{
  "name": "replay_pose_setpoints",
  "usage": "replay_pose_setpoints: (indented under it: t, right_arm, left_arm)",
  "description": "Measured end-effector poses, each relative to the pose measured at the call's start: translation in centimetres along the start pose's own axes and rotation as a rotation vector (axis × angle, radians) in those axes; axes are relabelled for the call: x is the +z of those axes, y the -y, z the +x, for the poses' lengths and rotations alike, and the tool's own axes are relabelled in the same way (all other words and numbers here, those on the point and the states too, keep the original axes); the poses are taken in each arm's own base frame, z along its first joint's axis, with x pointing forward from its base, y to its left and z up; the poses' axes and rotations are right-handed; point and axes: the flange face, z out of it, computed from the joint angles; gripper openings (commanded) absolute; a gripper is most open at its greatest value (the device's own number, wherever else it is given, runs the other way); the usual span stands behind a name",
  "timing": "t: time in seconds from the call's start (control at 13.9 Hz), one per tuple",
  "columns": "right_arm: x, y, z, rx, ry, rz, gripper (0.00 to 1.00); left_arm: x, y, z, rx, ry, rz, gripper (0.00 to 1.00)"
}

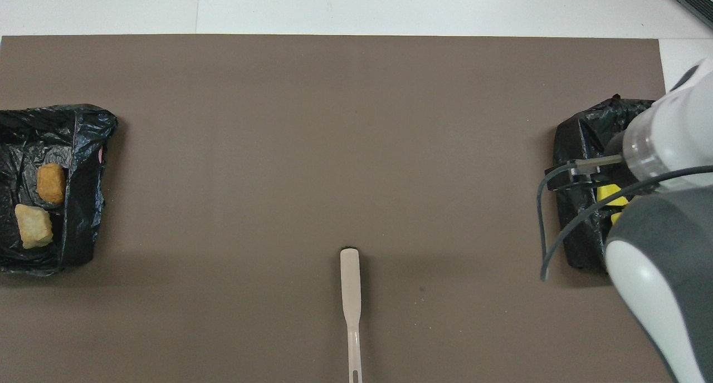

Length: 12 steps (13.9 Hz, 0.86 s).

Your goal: Sweep and dump trash in bin

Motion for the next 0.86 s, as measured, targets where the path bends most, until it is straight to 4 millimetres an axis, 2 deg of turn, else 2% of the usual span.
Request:
replay_pose_setpoints:
  t: [0.22,0.43,0.58,0.86]
  right_arm:
    - [-0.5,-4.4,0.4,0.085,-0.015,0.027,1.00]
    - [-0.1,-8.2,0.7,0.158,-0.030,0.058,1.00]
    - [0.1,-9.6,0.8,0.186,-0.033,0.064,1.00]
    - [0.4,-11.1,0.3,0.221,-0.025,0.114,1.00]
  left_arm:
    - [-3.3,1.4,3.1,0.084,0.087,0.055,0.00]
    - [-5.0,2.0,4.6,0.140,0.182,0.084,0.00]
    - [-6.3,2.4,5.7,0.169,0.219,0.106,0.00]
    - [-8.4,2.3,7.0,0.187,0.228,0.132,0.00]
